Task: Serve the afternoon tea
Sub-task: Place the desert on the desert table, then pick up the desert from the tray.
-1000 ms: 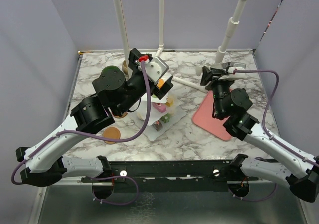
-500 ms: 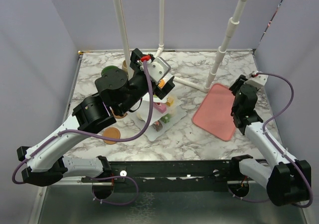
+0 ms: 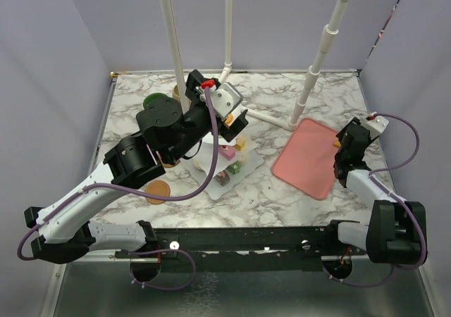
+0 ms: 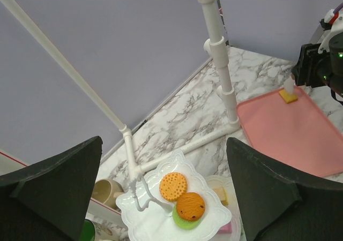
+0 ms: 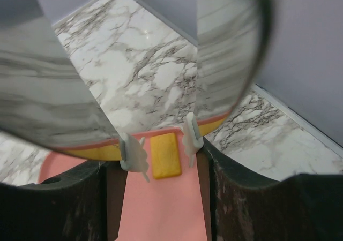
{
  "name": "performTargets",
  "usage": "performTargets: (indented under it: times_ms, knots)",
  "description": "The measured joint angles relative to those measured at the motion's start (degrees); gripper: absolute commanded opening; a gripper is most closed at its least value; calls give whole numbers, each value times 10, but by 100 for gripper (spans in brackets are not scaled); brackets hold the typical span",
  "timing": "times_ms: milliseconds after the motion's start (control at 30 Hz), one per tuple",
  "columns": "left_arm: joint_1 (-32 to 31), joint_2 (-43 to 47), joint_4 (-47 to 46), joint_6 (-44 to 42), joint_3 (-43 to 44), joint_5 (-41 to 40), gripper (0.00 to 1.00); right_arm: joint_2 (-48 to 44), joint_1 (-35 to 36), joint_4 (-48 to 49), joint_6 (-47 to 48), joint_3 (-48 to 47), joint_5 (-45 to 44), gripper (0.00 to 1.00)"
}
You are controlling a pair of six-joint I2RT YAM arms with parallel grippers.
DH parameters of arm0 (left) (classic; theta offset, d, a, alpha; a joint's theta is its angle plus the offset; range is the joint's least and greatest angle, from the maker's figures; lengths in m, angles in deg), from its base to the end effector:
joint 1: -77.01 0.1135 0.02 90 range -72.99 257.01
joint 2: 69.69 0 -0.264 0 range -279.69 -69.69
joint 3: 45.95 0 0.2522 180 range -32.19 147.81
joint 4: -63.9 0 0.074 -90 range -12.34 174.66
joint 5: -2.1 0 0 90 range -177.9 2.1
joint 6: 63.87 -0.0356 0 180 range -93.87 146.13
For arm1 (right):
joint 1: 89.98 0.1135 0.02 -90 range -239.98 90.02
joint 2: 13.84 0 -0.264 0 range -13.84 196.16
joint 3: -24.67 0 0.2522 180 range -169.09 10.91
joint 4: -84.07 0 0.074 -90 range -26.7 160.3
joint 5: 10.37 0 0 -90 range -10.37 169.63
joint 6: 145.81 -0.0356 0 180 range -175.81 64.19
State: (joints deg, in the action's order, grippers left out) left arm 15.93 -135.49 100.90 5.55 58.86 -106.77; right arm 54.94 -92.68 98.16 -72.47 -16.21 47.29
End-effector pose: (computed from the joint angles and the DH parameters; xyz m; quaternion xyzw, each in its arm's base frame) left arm 0.1142 -0.1829 0.5168 0.3588 0.5956 -0.1388 0.7052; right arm 0.2472 -0.0307 0.2167 0.2965 0.7162 -0.1455 0.6148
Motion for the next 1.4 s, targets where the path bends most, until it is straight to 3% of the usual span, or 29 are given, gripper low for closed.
performTargets:
  times_ms: [900, 1400]
  knots:
    - [0, 0, -1, -5, -5, 0, 99, 111, -27, 49, -11, -19, 32, 52]
    - [-3, 0, -9, -13, -5, 0, 99, 120, -28, 42, -11, -36, 36, 52]
